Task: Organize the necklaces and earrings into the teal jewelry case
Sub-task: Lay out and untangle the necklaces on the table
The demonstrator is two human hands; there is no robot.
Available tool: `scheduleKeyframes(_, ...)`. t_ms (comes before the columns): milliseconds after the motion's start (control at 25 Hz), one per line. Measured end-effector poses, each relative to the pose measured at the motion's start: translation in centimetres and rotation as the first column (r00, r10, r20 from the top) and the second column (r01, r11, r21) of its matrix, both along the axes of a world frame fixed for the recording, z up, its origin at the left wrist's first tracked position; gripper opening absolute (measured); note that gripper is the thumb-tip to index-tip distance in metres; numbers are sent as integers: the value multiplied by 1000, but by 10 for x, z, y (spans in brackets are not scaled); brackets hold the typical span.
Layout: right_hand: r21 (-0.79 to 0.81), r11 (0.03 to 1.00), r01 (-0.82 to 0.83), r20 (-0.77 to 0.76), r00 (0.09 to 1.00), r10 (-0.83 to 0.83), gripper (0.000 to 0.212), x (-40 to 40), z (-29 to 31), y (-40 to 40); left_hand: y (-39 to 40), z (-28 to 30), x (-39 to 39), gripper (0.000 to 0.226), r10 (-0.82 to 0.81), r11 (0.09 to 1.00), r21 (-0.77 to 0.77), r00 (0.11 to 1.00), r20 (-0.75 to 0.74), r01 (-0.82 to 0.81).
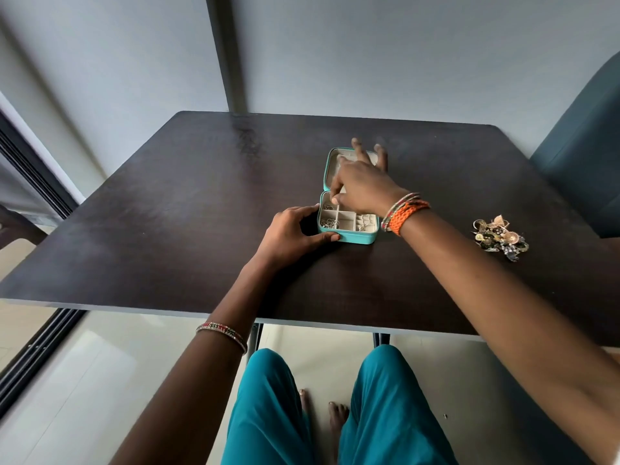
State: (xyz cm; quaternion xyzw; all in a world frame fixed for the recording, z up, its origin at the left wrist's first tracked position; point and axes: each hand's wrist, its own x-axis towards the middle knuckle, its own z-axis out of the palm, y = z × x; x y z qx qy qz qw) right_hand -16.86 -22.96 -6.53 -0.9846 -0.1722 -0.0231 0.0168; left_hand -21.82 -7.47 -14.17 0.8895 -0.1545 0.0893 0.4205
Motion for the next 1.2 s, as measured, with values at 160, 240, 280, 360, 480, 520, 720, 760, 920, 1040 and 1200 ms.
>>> scheduleKeyframes(160, 50, 997, 60, -31, 998, -59, 12, 11, -14, 8, 0, -1, 1, 65, -5, 1000, 9, 1000, -18, 5)
scheduleKeyframes(240, 14, 996, 89, -33, 996, -88, 16, 12, -16, 14, 0, -1, 2, 70, 0, 1000, 17, 1000, -20, 0)
scheduleKeyframes(280, 10, 995, 104, -37, 994, -104, 17, 13, -16, 17, 0, -1, 2, 70, 0, 1000, 18, 1000, -20, 1)
scheduleKeyframes(360, 29, 992, 120, -45, 992, -119, 17, 16, -18, 21, 1, -2, 3, 69, -5, 1000, 19, 1000, -16, 5)
scheduleKeyframes(480, 69, 990, 121, -19, 993, -120, 13, 18, -19, 22, 1, -2, 4, 69, -10, 1000, 24, 1000, -8, 10)
scheduleKeyframes(520, 82, 990, 117, -7, 993, -117, 12, 17, -19, 21, 0, -1, 2, 68, -11, 1000, 24, 1000, -9, 11)
scheduleKeyframes(720, 258, 953, 157, 16, 986, -167, 7, 4, -7, 5, 1, 2, -1, 60, -12, 1000, 9, 1000, 22, 12)
scheduleKeyframes(760, 321, 934, 159, 13, 985, -173, 7, 1, 1, 0, 0, 4, -2, 60, -13, 1000, 18, 1000, 20, 12)
scheduleKeyframes(920, 595, 793, 129, -31, 990, -138, 16, -15, 31, -16, -2, 7, -6, 73, 2, 997, -73, 995, -96, -9)
scheduleKeyframes(1040, 802, 587, 110, -132, 991, -6, 11, -35, 45, -20, -4, 18, -12, 68, 46, 903, -410, 980, -196, -125)
scheduleKeyframes(1200, 902, 423, 92, -123, 991, 45, 2, -63, 56, -22, -18, 68, -40, 24, -32, 773, -634, 999, -25, 9)
